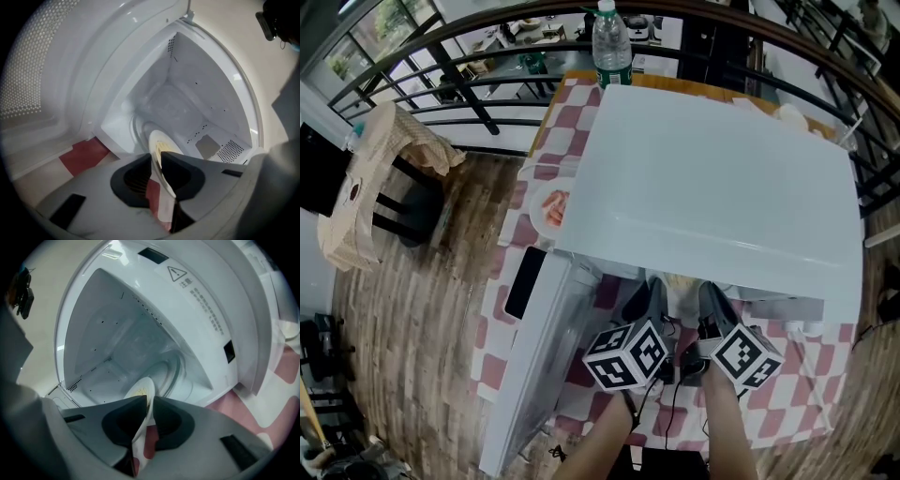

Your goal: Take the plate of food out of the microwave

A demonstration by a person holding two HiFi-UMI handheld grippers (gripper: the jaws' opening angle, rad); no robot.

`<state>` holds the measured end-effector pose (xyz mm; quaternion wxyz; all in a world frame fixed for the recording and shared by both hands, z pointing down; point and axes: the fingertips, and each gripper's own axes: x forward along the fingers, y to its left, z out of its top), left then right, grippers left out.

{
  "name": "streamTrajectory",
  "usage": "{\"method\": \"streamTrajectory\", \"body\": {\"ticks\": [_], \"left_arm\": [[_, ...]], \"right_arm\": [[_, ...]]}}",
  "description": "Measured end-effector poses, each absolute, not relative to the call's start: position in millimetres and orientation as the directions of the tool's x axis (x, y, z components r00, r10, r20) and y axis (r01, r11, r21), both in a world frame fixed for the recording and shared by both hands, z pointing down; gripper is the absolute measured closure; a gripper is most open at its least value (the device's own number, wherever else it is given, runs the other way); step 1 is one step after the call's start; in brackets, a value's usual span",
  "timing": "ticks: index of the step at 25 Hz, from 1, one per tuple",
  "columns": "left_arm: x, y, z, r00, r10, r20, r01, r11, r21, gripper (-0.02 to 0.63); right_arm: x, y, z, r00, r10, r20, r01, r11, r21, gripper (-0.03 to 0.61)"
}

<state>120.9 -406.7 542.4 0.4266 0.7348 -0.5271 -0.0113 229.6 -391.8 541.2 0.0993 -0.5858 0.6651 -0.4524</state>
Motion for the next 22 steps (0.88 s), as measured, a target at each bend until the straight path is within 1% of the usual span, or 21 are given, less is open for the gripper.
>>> {"method": "streamTrajectory", "body": {"ticks": [5, 11, 14, 17, 22], "left_arm": [[119, -402, 544, 0.451, -0.788, 0.419, -0.737, -0.064, 0.673, 0.540], [113, -394, 544, 0.454, -0.787, 0.417, -0.729, -0.059, 0.682, 0.541], [110, -389, 542, 0.457, -0.787, 0.413, -0.730, -0.067, 0.680, 0.541], [107, -383, 537, 0.464, -0.787, 0.406, -0.729, -0.079, 0.680, 0.541], [106, -373, 527, 0.485, -0.783, 0.389, -0.725, -0.112, 0.679, 0.541]], "right_arm": [[228, -387, 542, -0.290, -0.868, 0.404, -0.689, -0.104, -0.718, 0.540], [229, -378, 538, -0.265, -0.877, 0.400, -0.737, -0.084, -0.671, 0.540], [229, -372, 538, -0.252, -0.878, 0.406, -0.747, -0.091, -0.659, 0.540], [217, -366, 533, -0.276, -0.878, 0.390, -0.715, -0.084, -0.694, 0.538], [219, -355, 522, -0.232, -0.891, 0.390, -0.733, -0.103, -0.673, 0.538]]}}
